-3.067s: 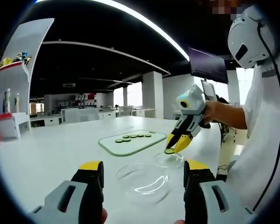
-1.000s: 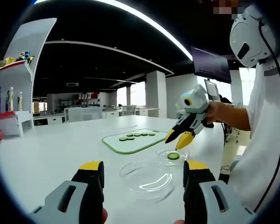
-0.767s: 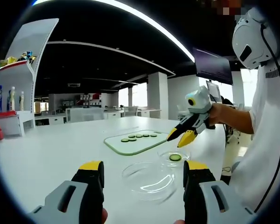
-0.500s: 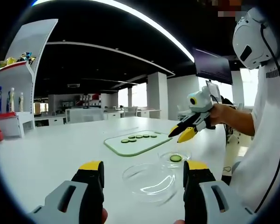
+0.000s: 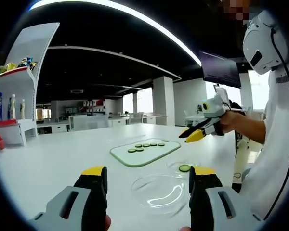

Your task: Open the petri dish lid, add cucumber slices into the petri dish, and close the lid

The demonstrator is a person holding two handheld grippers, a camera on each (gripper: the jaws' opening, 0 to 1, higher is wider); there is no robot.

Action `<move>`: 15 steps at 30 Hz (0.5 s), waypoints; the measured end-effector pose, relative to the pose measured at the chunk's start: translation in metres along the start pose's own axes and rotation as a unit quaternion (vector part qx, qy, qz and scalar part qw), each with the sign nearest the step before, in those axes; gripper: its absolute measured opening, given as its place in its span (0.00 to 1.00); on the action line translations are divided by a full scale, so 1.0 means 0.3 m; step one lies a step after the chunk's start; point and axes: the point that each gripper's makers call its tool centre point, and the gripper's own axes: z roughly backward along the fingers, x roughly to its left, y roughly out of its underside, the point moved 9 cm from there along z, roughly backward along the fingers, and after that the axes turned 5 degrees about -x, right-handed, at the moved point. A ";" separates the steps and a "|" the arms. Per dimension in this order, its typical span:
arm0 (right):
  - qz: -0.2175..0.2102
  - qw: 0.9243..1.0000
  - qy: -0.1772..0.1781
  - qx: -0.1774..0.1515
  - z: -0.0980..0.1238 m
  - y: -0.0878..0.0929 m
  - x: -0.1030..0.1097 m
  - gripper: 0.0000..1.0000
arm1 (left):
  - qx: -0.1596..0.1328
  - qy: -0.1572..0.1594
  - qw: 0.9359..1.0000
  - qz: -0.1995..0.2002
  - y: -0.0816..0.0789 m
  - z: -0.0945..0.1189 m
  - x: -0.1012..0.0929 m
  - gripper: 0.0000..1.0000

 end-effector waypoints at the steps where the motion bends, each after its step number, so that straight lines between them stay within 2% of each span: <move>1: -0.001 1.000 0.010 -0.010 0.010 -0.007 -0.007 0.36 | -0.002 -0.002 1.000 0.000 -0.002 0.000 0.001 0.69; 6: -0.002 0.996 0.067 -0.062 0.065 -0.041 -0.051 0.36 | -0.013 -0.012 1.000 0.001 -0.014 -0.002 0.009 0.69; 11: -0.002 0.988 0.123 -0.091 0.118 -0.048 -0.097 0.37 | -0.024 -0.037 0.999 -0.003 -0.028 -0.001 0.030 0.69; 15: -0.002 0.983 0.152 -0.101 0.160 -0.043 -0.123 0.37 | -0.035 -0.056 0.998 0.003 -0.036 0.004 0.049 0.69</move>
